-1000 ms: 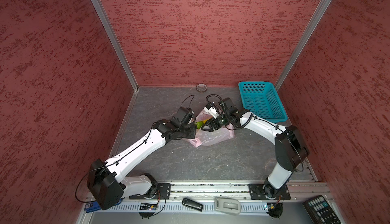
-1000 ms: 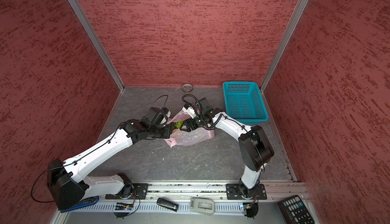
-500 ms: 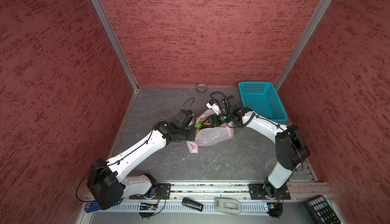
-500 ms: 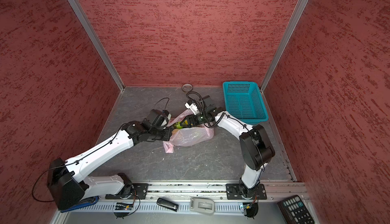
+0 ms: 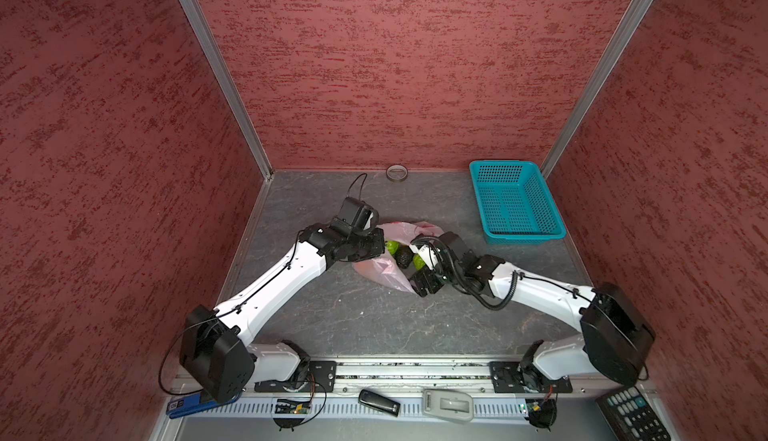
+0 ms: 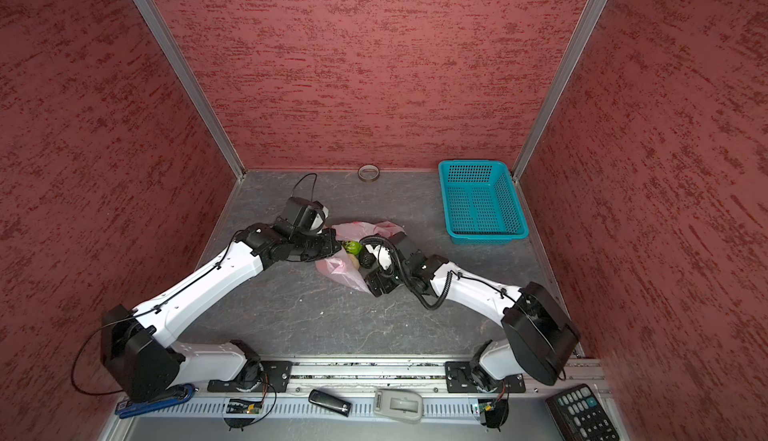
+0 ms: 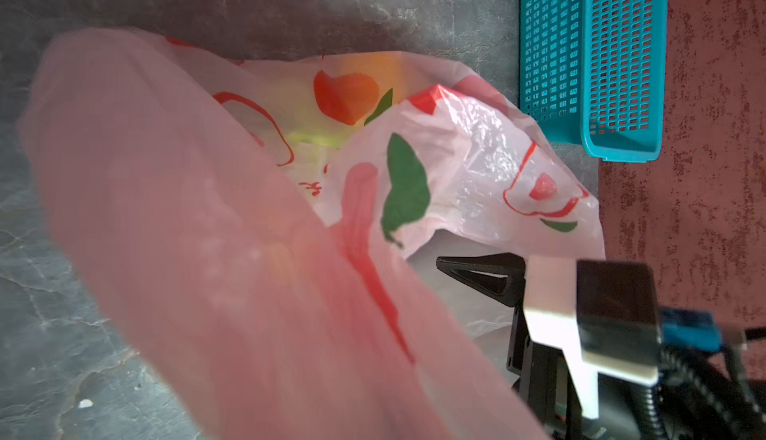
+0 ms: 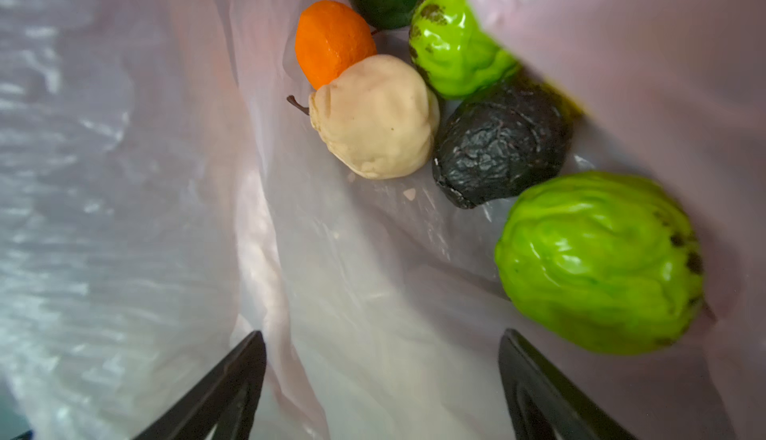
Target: Untie the knot of the plastic bag and take out the fruit
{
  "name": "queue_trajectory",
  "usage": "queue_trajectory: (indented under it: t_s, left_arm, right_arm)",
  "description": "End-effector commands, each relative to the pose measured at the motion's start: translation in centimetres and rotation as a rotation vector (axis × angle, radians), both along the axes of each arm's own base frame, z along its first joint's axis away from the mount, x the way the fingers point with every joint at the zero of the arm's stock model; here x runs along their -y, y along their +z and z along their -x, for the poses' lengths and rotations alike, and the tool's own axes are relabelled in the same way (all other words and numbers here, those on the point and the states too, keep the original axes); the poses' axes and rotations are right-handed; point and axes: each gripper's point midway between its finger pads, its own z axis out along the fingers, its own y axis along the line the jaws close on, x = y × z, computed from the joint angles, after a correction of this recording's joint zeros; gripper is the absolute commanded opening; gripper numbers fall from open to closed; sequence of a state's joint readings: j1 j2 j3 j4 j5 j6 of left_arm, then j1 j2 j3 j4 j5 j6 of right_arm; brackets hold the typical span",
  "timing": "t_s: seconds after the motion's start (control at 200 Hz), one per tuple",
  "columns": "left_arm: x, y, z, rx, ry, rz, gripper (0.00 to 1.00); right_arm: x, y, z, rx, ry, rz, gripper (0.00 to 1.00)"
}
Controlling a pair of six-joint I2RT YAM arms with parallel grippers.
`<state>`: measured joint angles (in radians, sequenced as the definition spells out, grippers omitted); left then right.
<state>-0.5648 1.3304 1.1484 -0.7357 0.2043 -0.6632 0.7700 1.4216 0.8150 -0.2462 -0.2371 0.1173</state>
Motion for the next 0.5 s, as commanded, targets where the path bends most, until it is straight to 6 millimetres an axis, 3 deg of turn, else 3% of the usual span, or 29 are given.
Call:
queue_trajectory:
  t_s: [0.0,0.14,0.341,0.496]
  left_arm:
    - [1.2,1.1,-0.7,-0.010,0.012,0.079,0.00]
    - [2.1,1.9,-0.4,0.046,-0.058,0.083,0.00]
    - [2.6,2.2,0.2,0.089,-0.090,0.098,0.00]
    - [3.1,3.7,-0.1,0.153,-0.107,0.133,0.00]
  right_arm:
    - [0.9,-1.1,-0.6,0.088,-0.008,0.079,0.91]
    - [-1.0,-2.4,0.1,0.004,0.127,0.106,0.92]
    - [-3.5,-0.6,-0.8,0.022,0.193,0.052,0.90]
    - [-4.2,-1.3,0.7,-0.017,0.278,0.038,0.90]
